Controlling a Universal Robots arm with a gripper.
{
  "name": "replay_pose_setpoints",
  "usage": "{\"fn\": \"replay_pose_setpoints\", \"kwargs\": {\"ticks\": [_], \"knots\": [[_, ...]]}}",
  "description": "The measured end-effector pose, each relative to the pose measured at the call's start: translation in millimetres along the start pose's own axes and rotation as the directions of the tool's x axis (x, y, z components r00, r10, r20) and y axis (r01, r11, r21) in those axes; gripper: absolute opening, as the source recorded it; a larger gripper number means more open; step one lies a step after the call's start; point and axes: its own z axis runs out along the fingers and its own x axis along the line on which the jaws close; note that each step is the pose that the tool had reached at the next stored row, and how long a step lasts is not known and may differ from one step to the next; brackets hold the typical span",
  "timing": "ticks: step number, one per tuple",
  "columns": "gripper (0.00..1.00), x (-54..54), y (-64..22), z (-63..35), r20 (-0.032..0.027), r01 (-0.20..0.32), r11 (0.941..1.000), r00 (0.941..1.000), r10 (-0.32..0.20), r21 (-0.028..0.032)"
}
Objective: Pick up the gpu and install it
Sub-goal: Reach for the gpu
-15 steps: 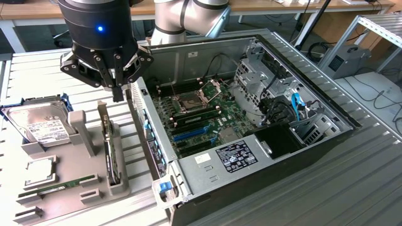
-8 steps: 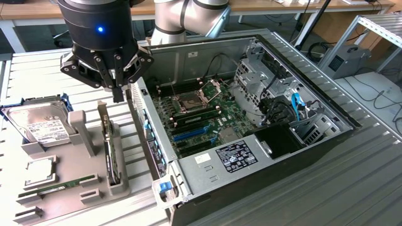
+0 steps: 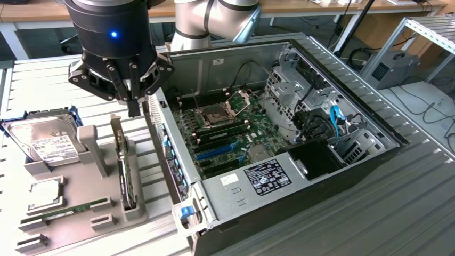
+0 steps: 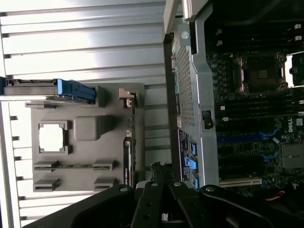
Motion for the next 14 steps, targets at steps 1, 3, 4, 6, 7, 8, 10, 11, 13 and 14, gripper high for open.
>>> {"fn": "replay_pose_setpoints", "kwargs": {"ticks": [1,3,4,6,7,8,10,11,13,14], "knots": [[0.11,0.0,-0.2,0.0,0.0000,0.000,1.0000,1.0000,0.000,-0.0001],[0.11,0.0,-0.6,0.1,0.0001,0.000,1.0000,1.0000,0.000,-0.0001],[0.11,-0.1,-0.7,0.1,0.0001,0.000,1.0000,1.0000,0.000,-0.0001],[0.11,-0.1,-1.2,0.1,0.0000,0.000,1.0000,1.0000,0.000,0.0000],[0.11,-0.1,-1.4,0.1,0.0000,0.000,1.0000,1.0000,0.000,-0.0001],[0.11,-0.1,-1.6,0.1,0.0001,0.000,1.0000,1.0000,0.000,-0.0001],[0.11,-0.2,-2.0,0.1,0.0000,0.000,1.0000,1.0000,0.000,0.0000],[0.11,-0.2,-2.2,0.1,0.0000,0.000,1.0000,1.0000,0.000,0.0000],[0.11,-0.2,-2.7,0.2,0.0000,0.000,1.0000,1.0000,0.000,0.0000],[0.11,-0.2,-2.9,0.2,0.0000,0.000,1.0000,1.0000,0.000,0.0000]]}}
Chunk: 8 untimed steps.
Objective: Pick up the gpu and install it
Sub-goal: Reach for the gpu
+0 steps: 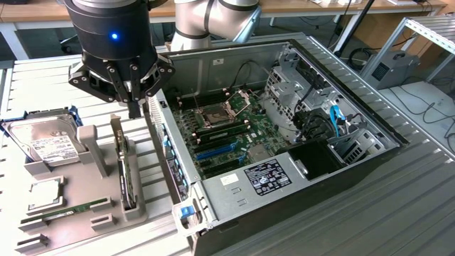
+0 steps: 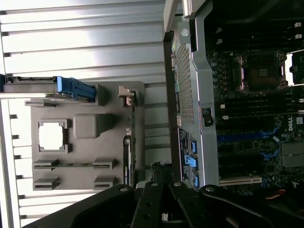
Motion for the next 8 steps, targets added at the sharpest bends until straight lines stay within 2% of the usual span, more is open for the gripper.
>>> {"fn": "replay_pose_setpoints", "kwargs": {"ticks": [8], "knots": [[0.11,-0.1,-1.8,0.2,0.0001,0.000,1.0000,1.0000,0.000,-0.0001]]}}
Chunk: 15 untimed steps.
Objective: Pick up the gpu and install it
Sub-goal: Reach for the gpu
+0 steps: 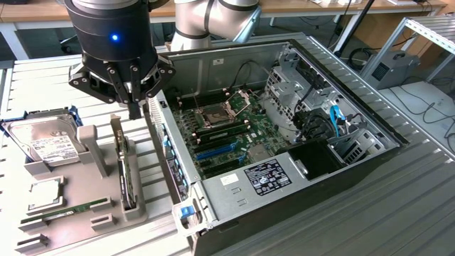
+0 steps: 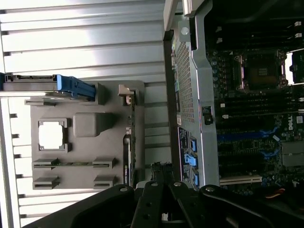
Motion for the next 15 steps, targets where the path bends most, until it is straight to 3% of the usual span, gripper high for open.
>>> {"fn": "replay_pose_setpoints", "kwargs": {"ticks": [15], "knots": [[0.11,-0.2,-3.5,0.1,0.0000,0.000,1.0000,1.0000,0.000,0.0001]]}}
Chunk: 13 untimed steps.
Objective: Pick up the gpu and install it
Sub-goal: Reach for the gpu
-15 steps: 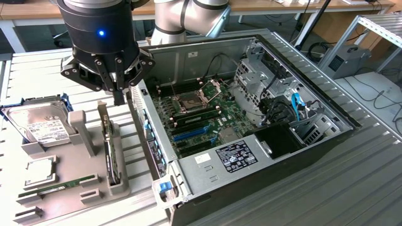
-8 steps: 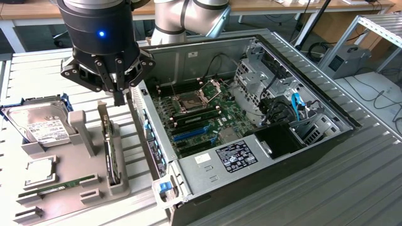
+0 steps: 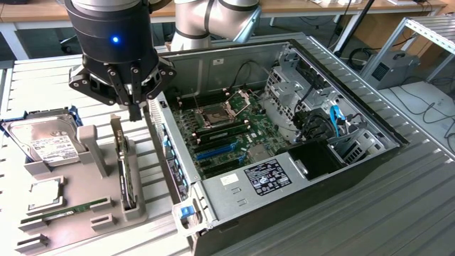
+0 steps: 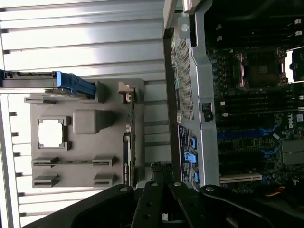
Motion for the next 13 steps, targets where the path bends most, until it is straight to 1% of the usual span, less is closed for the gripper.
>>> {"fn": "replay_pose_setpoints", "kwargs": {"ticks": [13], "knots": [[0.11,-0.3,-3.8,0.3,0.0000,0.000,1.0000,1.0000,0.000,0.0000]]}}
